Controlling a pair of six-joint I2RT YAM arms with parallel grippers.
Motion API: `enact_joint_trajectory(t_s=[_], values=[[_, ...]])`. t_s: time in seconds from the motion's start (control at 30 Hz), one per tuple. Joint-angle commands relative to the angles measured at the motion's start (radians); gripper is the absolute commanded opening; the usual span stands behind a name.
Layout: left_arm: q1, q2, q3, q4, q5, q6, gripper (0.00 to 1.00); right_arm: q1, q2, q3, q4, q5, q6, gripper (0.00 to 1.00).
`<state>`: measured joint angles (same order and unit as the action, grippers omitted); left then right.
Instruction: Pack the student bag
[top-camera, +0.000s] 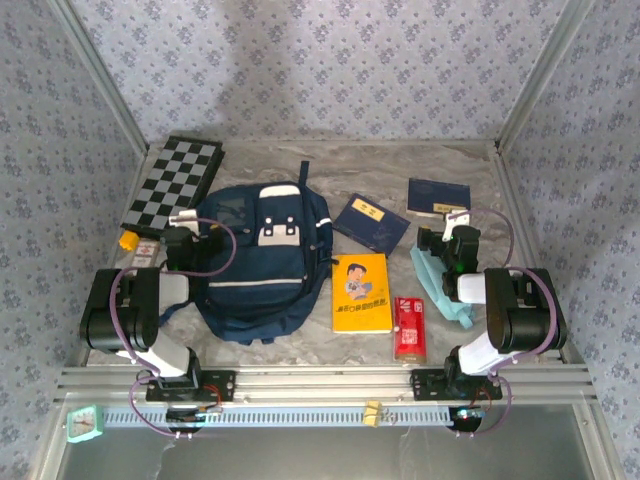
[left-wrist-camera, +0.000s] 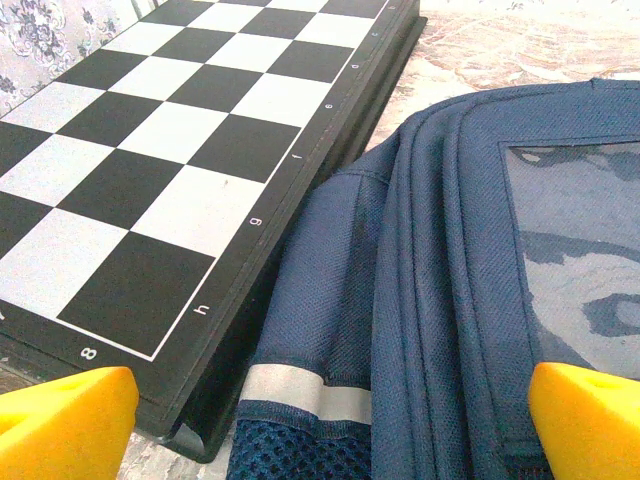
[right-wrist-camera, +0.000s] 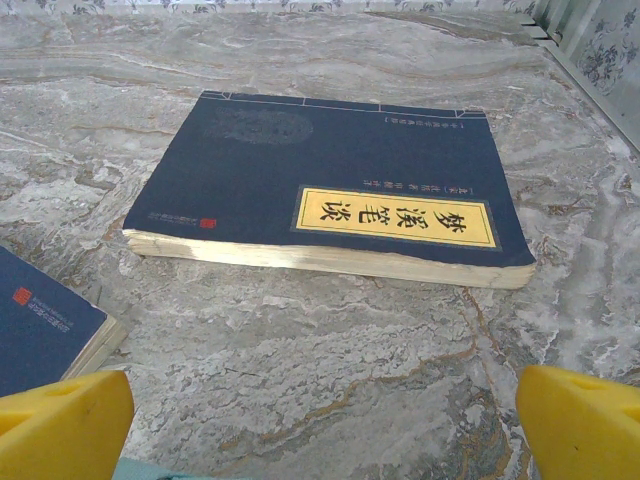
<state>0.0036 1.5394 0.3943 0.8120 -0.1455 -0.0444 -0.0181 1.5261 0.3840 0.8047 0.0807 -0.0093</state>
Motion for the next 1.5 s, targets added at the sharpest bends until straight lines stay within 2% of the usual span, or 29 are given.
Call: enact_joint_trajectory(t_s=[0.0, 0.67, 0.87, 1.03, 1.17, 1.33, 1.4, 1.47], values=[[-0.007, -0.006, 0.012, 0.013, 0.011, 0.006, 1.00, -0.003, 0.000, 0.005, 0.014, -0.012, -0.016, 1.00], [-0.007, -0.006, 0.012, 0.013, 0.013, 0.006, 1.00, -0.006, -0.001, 0.006, 0.014, -0.017, -0.015, 1.00], [-0.006, -0.012, 0.013, 0.011, 0.016, 0.008, 1.00, -0.010, -0.015, 0.012, -0.009, -0.054, -0.020, 1.00], [-0.006, -0.155, 0.063, -0.203, 0.049, 0.018, 1.00, -0.016, -0.114, -0.002, -0.066, -0.027, -0.004, 1.00], [-0.006, -0.298, 0.075, -0.314, 0.073, 0.013, 1.00, -0.028, -0.231, 0.043, -0.241, -0.052, 0.017, 1.00], [-0.005, -0.456, 0.103, -0.481, 0.142, -0.051, 1.00, -0.056, -0.391, 0.058, -0.350, -0.028, 0.183, 1.00], [-0.005, -0.504, 0.117, -0.548, 0.175, -0.072, 1.00, -0.067, -0.452, 0.087, -0.464, 0.011, 0.297, 1.00], [-0.004, -0.557, 0.122, -0.591, 0.197, -0.094, 1.00, -0.087, -0.505, 0.114, -0.569, -0.038, 0.279, 1.00]])
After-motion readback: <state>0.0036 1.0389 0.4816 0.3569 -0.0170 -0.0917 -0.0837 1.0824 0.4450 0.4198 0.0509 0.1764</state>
